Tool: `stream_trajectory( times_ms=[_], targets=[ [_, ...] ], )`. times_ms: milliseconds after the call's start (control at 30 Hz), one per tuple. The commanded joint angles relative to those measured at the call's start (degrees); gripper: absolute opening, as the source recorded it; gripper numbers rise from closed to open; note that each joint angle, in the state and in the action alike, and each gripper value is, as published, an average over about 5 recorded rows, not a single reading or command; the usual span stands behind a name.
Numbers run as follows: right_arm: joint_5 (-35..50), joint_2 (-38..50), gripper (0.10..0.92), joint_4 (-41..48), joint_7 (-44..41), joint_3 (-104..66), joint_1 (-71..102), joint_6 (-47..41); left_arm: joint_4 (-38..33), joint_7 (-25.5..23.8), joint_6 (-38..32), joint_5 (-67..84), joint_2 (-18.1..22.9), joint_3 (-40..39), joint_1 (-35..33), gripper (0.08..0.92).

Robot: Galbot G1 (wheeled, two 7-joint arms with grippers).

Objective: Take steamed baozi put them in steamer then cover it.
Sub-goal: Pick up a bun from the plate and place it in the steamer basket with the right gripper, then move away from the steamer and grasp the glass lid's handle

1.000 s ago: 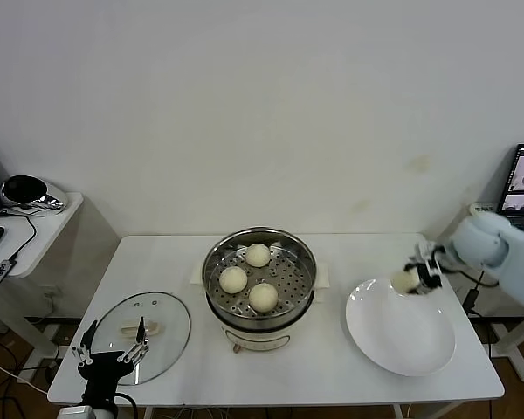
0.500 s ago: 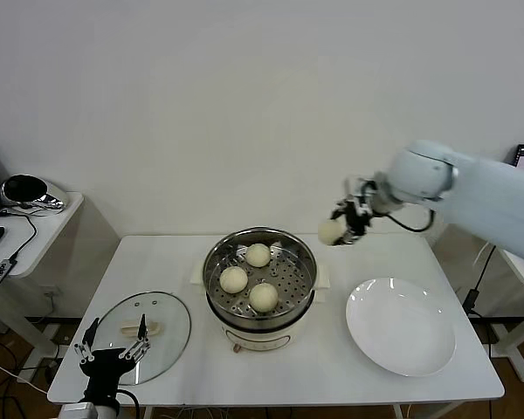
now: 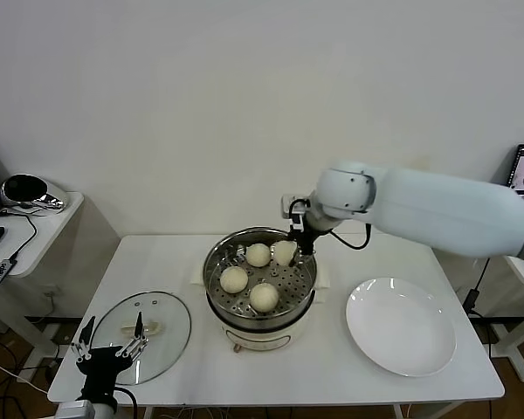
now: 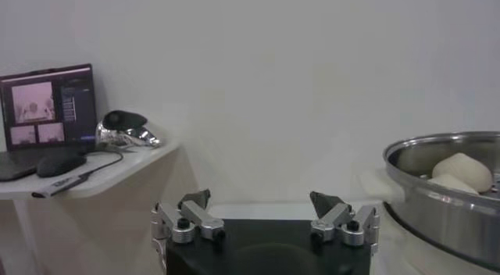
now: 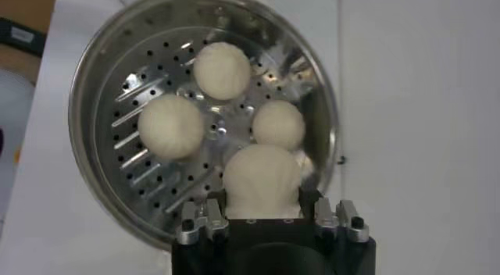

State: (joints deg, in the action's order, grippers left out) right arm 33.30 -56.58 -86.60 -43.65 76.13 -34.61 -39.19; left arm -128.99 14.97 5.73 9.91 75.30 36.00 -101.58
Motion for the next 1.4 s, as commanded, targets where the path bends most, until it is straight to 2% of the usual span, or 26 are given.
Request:
stream_trajectory(
  times_ms=[33,533,633,800,900,1000,1133,1267,1400],
  targets=[
    [-2.08,-3.9,0.577,3.48,1.52,1.01,4.5,-2.03,-0.13,-0.02,0.06,-0.04,0.07,0.0,0.04,0.823],
    [-6.52,-3.69,0.581,5.6,1.78,-1.35,8.66,-1.18,-0.72,0.0,-0.14,-0.01,0.36,0.18,-0.73,0.823],
    [-6.0,-2.42,0.624,4.34,1.74,-2.03,8.46,-1.17,-0.94,0.02,-0.13,-0.02,0.42,0.19,-0.85,0.823],
    [-5.2,2.18,0.759,-0.15,1.39,-5.08,6.09,-0.69,-1.13,0.07,-0.09,-0.01,0.37,0.27,-0.98,0.823],
    [-5.06,6.25,0.81,-3.3,2.47,-8.29,4.89,0.55,-1.11,0.09,-0.08,0.05,0.29,0.43,-0.96,0.823],
    [-4.46,11.51,0.821,-7.24,6.31,-12.11,6.35,3.18,-1.09,0.05,-0.11,0.14,0.22,0.58,-0.94,0.823],
    [-2.49,21.16,0.822,-14.75,17.54,-21.91,15.91,9.21,-0.54,-0.04,-0.65,0.31,0.07,0.84,-0.85,0.823],
    [-1.32,29.04,0.823,-21.91,29.48,-39.72,36.95,15.65,0.33,-0.52,-2.78,0.56,-0.02,0.71,-0.51,0.823],
    [-1.17,30.75,0.823,-25.34,39.09,-58.71,61.31,26.49,0.83,-0.41,-4.83,1.43,-0.02,-0.25,-0.1,0.823]
  ],
)
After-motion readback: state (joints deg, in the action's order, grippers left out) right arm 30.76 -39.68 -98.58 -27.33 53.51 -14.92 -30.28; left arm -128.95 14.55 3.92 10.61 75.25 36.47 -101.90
